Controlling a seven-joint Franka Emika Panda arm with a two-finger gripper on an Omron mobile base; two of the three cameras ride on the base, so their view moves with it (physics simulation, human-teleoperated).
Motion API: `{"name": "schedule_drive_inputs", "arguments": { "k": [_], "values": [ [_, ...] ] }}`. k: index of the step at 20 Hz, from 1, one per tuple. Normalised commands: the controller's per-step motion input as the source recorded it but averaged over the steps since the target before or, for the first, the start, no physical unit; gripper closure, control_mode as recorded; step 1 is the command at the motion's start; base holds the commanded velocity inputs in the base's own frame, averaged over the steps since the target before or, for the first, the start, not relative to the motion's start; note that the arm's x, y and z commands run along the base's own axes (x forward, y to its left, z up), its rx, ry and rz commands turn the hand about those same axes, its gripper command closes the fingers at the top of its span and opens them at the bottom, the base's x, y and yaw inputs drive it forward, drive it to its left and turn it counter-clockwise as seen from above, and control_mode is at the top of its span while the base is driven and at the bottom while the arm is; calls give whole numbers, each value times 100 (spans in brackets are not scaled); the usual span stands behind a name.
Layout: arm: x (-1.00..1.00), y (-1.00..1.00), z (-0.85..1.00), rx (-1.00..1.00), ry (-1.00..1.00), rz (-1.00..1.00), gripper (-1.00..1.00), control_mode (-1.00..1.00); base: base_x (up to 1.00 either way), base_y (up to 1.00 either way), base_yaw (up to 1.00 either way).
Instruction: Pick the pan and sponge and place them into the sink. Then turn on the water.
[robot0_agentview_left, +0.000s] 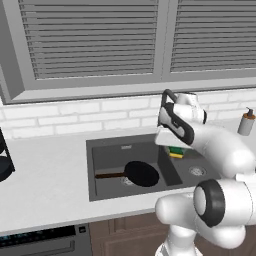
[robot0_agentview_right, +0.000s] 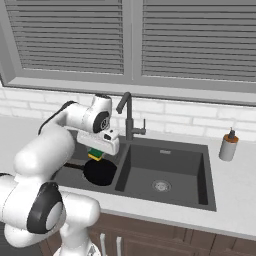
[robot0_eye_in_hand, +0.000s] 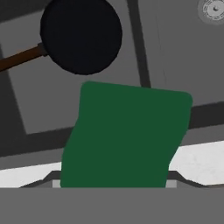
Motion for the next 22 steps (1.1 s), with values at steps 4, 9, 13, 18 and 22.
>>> {"name": "schedule_drive_inputs", "arguments": {
  "k": [4,9,13,18,22],
  "values": [
    [29,61,-12,0,3,8,100,-100,0,0,0],
    [47,41,-37,0,1,2,100,-100,0,0,0],
    [48,28,-66,0,0,0,100,-100,0,0,0],
    [47,16,-80,0,0,0,100,-100,0,0,0],
    [56,18,-77,0,0,0,100,-100,0,0,0]
  ]
}}
